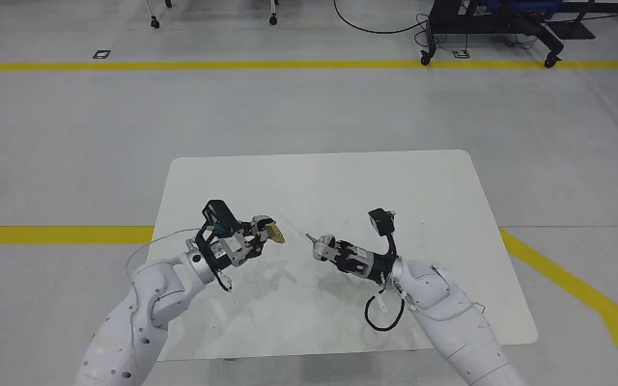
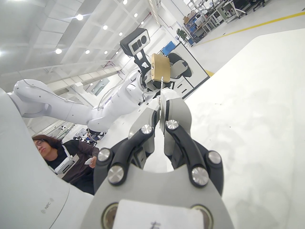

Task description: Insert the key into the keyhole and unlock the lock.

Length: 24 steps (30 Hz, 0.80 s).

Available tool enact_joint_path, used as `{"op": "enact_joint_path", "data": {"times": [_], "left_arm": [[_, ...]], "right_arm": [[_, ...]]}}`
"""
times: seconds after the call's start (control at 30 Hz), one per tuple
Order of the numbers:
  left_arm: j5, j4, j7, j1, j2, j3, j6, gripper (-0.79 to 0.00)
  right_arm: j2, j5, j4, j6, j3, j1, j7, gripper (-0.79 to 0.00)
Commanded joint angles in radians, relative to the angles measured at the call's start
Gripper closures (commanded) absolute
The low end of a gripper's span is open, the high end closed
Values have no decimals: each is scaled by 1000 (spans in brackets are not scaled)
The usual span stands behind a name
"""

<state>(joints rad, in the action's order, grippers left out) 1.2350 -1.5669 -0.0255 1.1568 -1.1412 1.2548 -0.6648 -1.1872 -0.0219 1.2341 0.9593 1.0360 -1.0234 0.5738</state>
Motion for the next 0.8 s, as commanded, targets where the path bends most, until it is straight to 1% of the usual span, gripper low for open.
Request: {"op": "enact_joint_path", "data": {"times": [0.0,0.1,0.23,0.3,0.4,0.47,0.57,0.77], "left_arm": [[88,4,-32,2,4,7,12,0],[213,8,-89,-7,13,15,7,0],[330,10,-134,-25,21,-2,-44,0],[362,13,-157,-33,22,-17,-63,0],[393,38,-196,-58,22,-44,-93,0],[406,57,-190,-73,20,-58,-80,0],[405,73,-196,-91,15,-83,-79,0],[453,94,-209,-125,16,-109,-95,0]], "right_arm": [[3,-84,34,-26,19,-22,-38,0],[9,-207,110,-88,49,-72,-102,0],[16,-305,189,-168,73,-128,-144,0],[18,-341,218,-211,77,-147,-148,0],[20,-399,269,-305,66,-177,-125,0],[20,-421,296,-345,65,-190,-125,0],[22,-441,331,-381,72,-211,-142,0],[27,-453,356,-397,90,-233,-148,0]]}}
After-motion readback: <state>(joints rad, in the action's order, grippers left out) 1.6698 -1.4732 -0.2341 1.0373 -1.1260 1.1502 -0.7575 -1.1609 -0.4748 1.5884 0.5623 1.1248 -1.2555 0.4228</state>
